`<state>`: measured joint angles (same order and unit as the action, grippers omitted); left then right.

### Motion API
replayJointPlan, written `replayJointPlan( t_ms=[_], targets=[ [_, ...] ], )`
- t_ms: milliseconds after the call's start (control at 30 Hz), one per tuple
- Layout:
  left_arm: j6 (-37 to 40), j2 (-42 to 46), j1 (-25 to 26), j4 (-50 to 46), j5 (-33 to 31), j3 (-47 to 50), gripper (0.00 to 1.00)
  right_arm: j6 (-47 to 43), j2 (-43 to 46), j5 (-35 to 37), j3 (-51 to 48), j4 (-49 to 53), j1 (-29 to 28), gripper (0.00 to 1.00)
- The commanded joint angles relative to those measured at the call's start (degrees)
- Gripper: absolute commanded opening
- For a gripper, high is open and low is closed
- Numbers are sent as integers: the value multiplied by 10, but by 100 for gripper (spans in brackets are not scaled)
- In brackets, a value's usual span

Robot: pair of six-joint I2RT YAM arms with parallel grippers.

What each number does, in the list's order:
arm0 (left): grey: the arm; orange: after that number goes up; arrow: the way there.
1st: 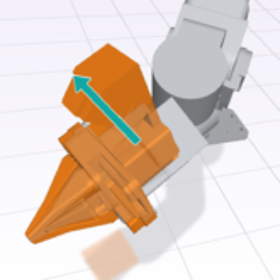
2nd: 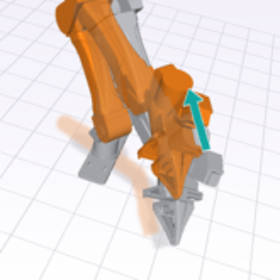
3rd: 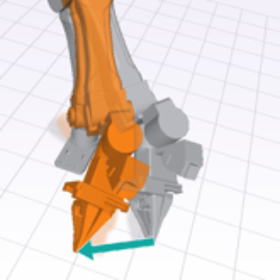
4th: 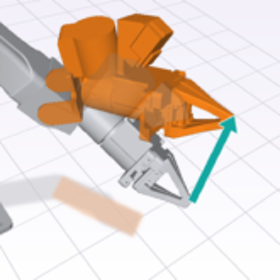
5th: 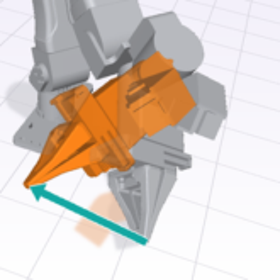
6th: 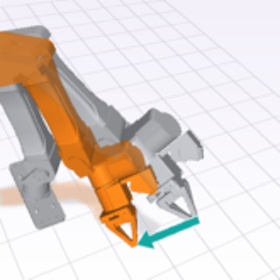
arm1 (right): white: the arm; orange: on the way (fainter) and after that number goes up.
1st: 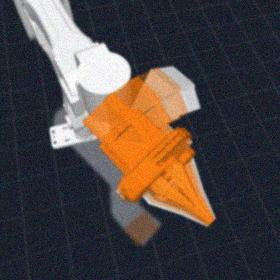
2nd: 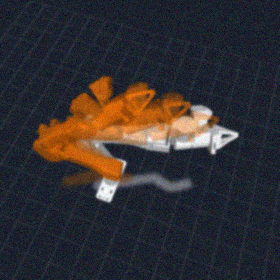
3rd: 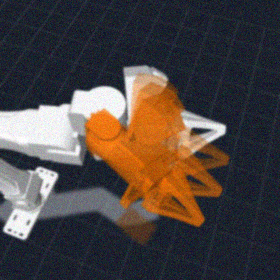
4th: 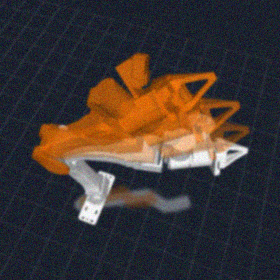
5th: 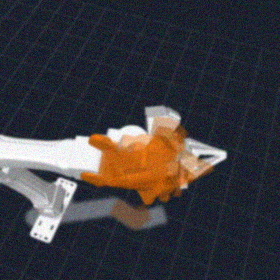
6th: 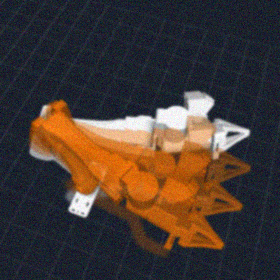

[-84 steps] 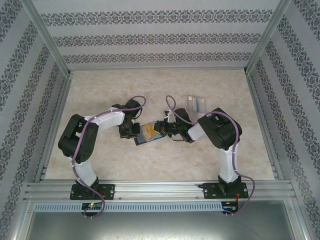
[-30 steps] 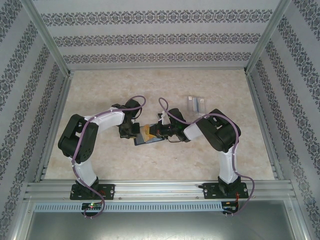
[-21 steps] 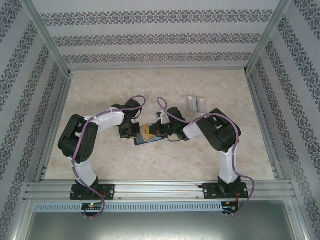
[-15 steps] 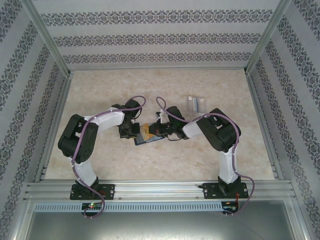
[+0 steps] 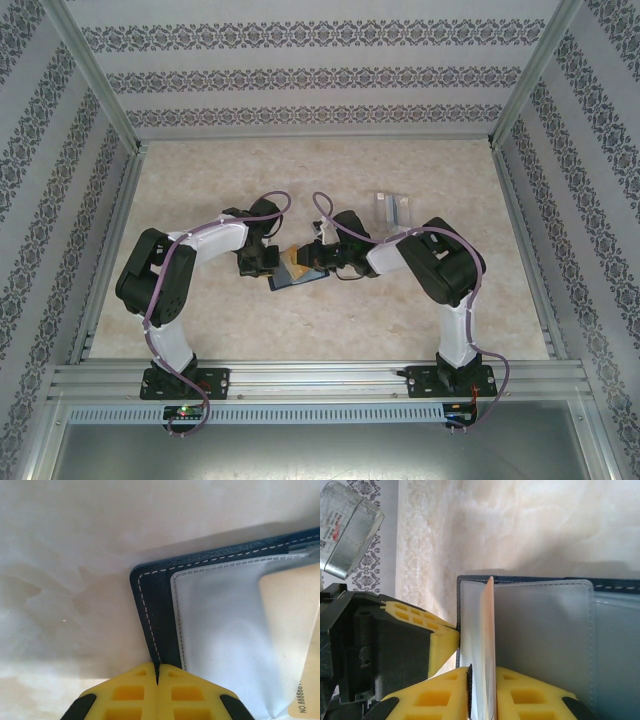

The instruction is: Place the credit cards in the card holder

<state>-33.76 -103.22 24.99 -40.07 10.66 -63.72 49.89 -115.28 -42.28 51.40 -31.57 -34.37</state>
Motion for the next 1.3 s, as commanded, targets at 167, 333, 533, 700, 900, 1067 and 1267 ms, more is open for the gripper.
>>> replayJointPlan(
  t_ms=[167,333,533,700,900,1067,1267],
  targets=[
    [10,-17,-5,21,-2,16,7,-19,4,29,6,34,-5,7],
    [11,-18,-4,22,0,16,7,-20,14,66,-1,29,-26,0],
    [10,-18,-4,24,2,17,7,3,15,92,-14,-5,-42,0],
    [11,-17,-4,23,1,18,7,43,19,104,-34,-42,-49,0],
    [10,-15,-5,27,1,21,7,42,25,108,-41,-32,-47,15],
    [13,-15,-5,25,0,23,7,4,47,114,-34,26,-32,22],
    [12,-16,-6,27,1,24,7,-39,67,142,-14,93,-34,27]
  ],
)
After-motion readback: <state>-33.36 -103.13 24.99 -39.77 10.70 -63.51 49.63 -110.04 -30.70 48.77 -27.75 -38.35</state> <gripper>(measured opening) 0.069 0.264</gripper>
